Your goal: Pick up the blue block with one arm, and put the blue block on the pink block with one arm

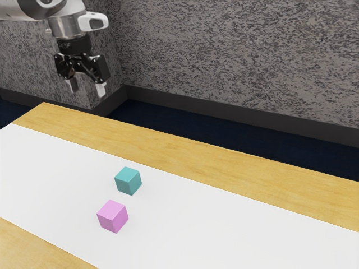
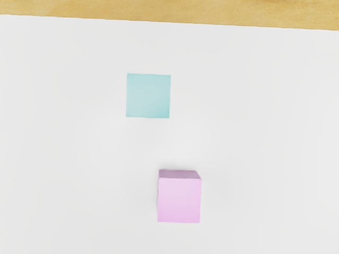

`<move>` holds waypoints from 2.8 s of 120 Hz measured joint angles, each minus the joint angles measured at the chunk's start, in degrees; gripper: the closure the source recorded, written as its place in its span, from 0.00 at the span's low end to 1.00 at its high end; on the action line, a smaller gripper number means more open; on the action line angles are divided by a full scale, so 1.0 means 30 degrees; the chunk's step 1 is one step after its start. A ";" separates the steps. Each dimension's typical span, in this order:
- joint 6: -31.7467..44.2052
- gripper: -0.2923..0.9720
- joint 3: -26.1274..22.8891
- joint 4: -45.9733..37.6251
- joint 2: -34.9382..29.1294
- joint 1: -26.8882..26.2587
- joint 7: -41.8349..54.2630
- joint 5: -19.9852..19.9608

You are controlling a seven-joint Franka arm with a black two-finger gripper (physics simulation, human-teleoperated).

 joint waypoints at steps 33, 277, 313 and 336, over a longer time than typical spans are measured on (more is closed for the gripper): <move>0.1217 0.23 0.0026 -0.1256 0.1019 0.0944 -0.0238 0.0010; 1.6612 0.50 -0.0275 -0.8572 0.7002 0.0585 0.2415 0.0372; 1.4555 0.49 -0.1243 -1.3087 0.0226 0.0260 0.1564 0.0432; 1.4622 0.50 -0.1334 -1.5693 -0.1860 0.0883 0.1072 0.0350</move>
